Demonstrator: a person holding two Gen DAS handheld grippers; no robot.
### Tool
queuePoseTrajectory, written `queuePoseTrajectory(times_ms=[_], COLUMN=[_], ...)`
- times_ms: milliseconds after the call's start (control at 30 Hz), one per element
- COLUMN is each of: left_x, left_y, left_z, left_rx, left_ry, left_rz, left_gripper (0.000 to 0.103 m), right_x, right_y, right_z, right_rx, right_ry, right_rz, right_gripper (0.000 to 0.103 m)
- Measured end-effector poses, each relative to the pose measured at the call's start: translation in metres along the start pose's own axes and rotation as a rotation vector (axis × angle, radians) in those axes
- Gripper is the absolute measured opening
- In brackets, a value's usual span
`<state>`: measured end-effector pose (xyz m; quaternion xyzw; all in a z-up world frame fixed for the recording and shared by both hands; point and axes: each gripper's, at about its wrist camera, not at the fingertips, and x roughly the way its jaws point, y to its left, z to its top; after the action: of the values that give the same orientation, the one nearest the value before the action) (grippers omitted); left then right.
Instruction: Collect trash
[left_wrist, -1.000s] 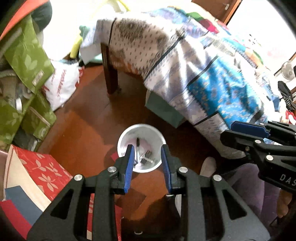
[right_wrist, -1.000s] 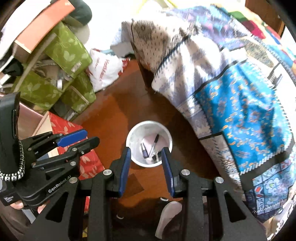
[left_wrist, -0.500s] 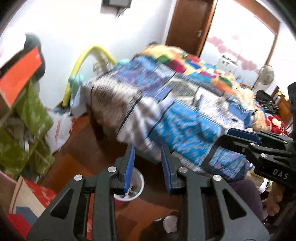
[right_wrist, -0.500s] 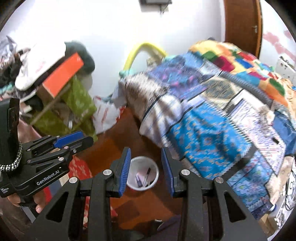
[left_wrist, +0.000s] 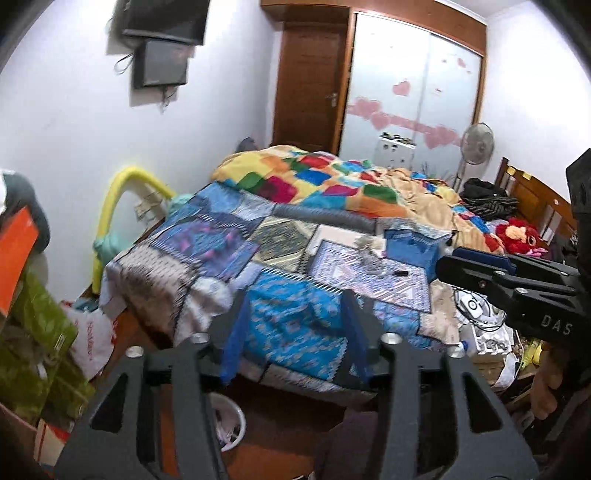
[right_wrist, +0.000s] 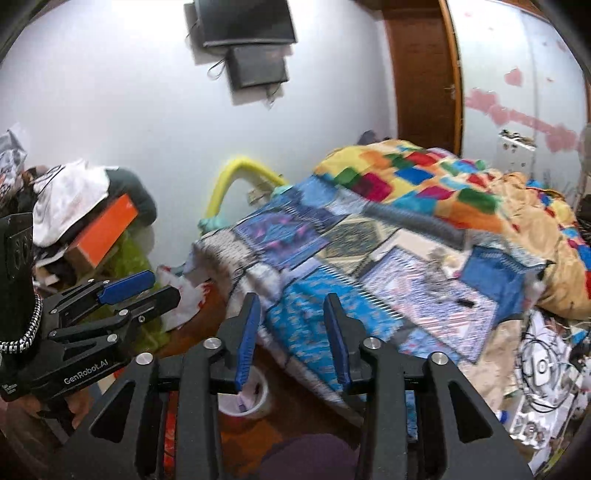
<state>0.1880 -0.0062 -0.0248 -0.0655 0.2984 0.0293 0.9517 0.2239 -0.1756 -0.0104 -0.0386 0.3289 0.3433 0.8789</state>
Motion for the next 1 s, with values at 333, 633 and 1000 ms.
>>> queuePoseTrajectory(times_ms=[333, 633, 1000], left_x=[0.051, 0.116, 0.237], left_y=[-0.071, -0.106, -0.123], left_z=[0.025, 0.037, 0.031], left_rx=[0.032, 0.058, 0.059], left_ry=[0.022, 0.094, 0.270], left_rz=[-0.045, -0.071, -0.090], left_gripper=[0.071, 0.071, 0.071], right_x=[-0.027, -0.013, 0.049], right_y=[-0.075, -0.144, -0.224], right_z=[0.001, -0.006, -0.031], right_rx=[0.059, 0.135, 0.241], right_ry=[-0.052, -0.002, 0.164], right_rz=[-0.134, -0.209, -0.262], right_gripper=[0.059, 0.059, 0.059])
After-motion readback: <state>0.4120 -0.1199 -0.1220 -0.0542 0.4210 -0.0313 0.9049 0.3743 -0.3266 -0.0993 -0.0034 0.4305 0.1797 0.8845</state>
